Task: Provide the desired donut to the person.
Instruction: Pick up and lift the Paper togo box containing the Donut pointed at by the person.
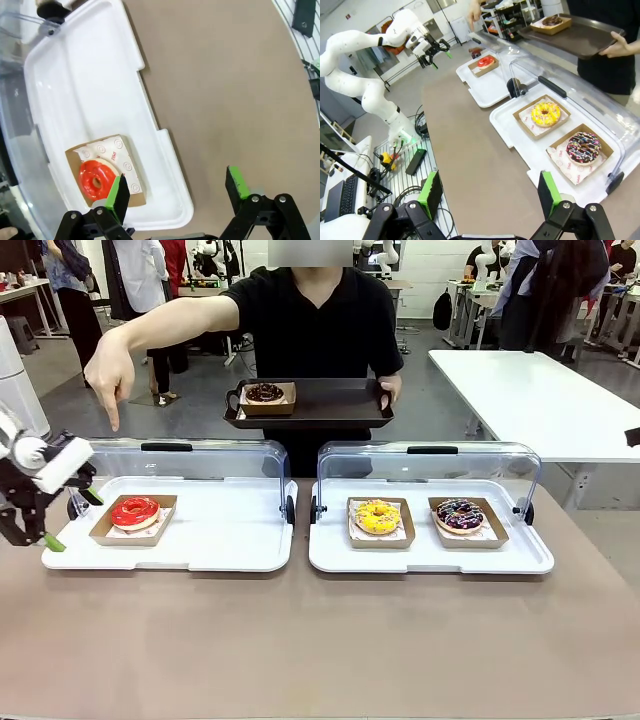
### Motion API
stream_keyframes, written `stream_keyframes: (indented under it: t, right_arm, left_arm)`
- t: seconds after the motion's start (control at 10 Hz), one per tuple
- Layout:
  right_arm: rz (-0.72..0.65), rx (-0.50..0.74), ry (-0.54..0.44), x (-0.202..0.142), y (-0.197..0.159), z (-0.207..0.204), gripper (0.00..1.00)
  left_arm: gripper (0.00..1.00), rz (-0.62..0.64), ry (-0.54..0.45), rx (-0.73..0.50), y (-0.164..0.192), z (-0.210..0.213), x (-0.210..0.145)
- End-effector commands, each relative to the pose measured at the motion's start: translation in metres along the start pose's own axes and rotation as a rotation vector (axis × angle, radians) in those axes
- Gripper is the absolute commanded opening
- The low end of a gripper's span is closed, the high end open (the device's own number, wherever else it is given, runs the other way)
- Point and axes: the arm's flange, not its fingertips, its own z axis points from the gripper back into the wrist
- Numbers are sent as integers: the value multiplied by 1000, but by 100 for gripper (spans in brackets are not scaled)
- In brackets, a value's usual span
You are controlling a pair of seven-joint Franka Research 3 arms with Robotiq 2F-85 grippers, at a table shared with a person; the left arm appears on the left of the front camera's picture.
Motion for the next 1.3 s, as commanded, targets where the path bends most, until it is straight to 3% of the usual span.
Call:
stream_keyframes:
  t: [0.0,0.5,1.2]
  right_arm:
    - [11,7,-25,1,-2,0,100]
    - [11,7,-25,1,-2,0,100]
    - [11,7,-25,1,-2,0,100]
  left_arm:
    - [100,68,38,-72,26,-13,2]
    - [100,146,57,-136,66,-39,10]
    - [100,135,41,-123,62,-42,9]
